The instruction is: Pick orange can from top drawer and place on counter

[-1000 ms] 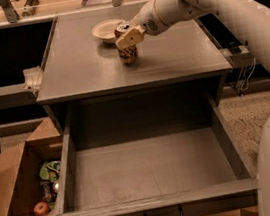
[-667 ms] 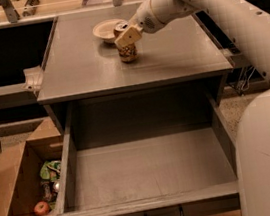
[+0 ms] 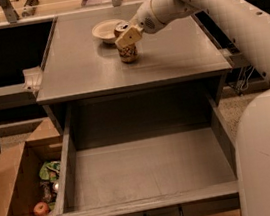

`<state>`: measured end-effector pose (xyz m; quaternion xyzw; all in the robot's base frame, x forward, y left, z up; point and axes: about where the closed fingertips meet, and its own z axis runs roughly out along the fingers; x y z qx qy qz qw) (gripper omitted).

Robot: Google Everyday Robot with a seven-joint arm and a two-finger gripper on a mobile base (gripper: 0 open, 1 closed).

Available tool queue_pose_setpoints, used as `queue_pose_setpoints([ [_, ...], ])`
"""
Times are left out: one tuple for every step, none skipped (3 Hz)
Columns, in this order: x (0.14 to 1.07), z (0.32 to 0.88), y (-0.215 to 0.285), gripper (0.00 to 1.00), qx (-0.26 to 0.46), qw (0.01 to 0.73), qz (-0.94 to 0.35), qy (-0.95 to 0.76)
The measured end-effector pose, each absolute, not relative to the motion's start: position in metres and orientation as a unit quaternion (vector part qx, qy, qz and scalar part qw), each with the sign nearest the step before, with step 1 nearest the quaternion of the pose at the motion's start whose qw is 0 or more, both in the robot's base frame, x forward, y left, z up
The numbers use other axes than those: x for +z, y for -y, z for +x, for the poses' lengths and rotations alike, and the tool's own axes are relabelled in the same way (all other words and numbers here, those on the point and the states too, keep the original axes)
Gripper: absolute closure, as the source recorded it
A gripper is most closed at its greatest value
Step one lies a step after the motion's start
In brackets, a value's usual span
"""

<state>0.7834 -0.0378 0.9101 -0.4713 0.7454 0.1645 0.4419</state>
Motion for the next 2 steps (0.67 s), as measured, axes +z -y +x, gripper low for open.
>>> queue_pose_setpoints([
  [0.9100,0.7834,0.0378,0.27,0.165,0.442,-0.471,-0.745],
  [0.9100,0.7834,0.0377,0.00,0.165,0.442,-0.471,-0.745],
])
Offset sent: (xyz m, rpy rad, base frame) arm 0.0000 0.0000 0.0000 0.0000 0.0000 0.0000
